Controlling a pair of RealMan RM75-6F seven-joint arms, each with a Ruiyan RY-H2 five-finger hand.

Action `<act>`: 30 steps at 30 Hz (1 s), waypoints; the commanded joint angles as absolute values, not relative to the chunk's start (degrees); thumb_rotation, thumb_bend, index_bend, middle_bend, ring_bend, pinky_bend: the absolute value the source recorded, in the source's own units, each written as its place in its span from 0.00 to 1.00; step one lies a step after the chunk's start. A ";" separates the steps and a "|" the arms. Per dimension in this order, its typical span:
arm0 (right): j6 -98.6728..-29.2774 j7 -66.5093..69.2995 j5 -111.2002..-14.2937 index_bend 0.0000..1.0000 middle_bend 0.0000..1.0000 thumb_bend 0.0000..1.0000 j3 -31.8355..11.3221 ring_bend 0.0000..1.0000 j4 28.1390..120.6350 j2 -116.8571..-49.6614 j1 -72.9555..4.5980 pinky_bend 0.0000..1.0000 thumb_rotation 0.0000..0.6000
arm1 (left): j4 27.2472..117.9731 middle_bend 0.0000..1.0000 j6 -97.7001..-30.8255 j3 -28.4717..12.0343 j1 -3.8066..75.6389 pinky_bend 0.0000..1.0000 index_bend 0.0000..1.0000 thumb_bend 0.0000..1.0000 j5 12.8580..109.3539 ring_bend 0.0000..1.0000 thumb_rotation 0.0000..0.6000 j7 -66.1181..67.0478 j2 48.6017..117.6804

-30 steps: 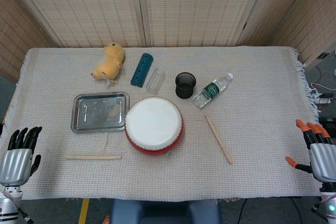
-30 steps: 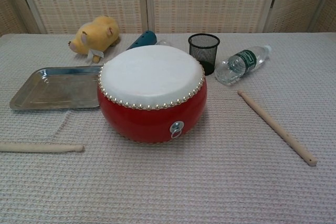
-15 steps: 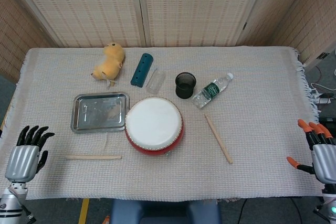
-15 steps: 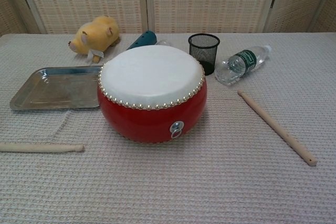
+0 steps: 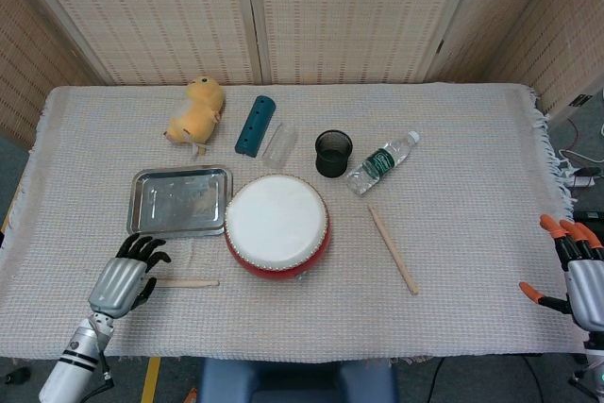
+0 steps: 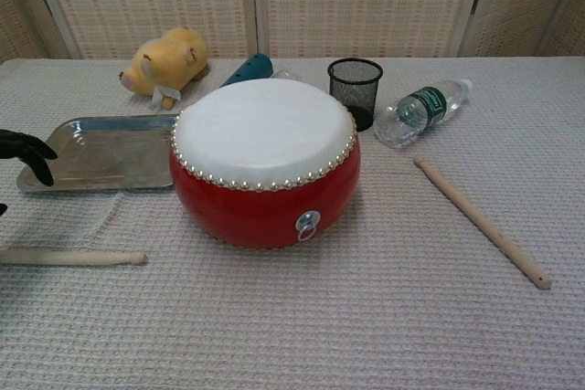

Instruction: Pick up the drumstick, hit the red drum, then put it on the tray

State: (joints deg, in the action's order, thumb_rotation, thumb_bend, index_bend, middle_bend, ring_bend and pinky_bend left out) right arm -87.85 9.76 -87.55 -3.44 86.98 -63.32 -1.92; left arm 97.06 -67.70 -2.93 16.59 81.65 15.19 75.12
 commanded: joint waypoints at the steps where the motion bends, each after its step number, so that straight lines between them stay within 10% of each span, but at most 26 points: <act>1: -87.76 10.03 -87.44 0.08 0.16 0.10 -3.41 0.01 86.80 -63.27 -1.87 0.10 1.00 | 97.86 0.16 -65.26 -3.03 18.14 0.05 0.37 0.38 78.99 0.10 1.00 16.83 77.44; 30: -87.29 13.30 -87.53 0.08 0.16 0.10 -3.20 0.01 84.54 -63.83 -1.84 0.10 1.00 | 97.05 0.12 -68.45 -3.65 19.66 0.03 0.43 0.35 63.42 0.05 1.00 32.84 89.05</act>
State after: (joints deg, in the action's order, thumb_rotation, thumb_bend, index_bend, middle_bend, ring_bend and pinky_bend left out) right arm -87.27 13.28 -87.53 -3.20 84.56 -63.83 -1.86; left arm 97.34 -68.44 -3.58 19.52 63.83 32.60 88.69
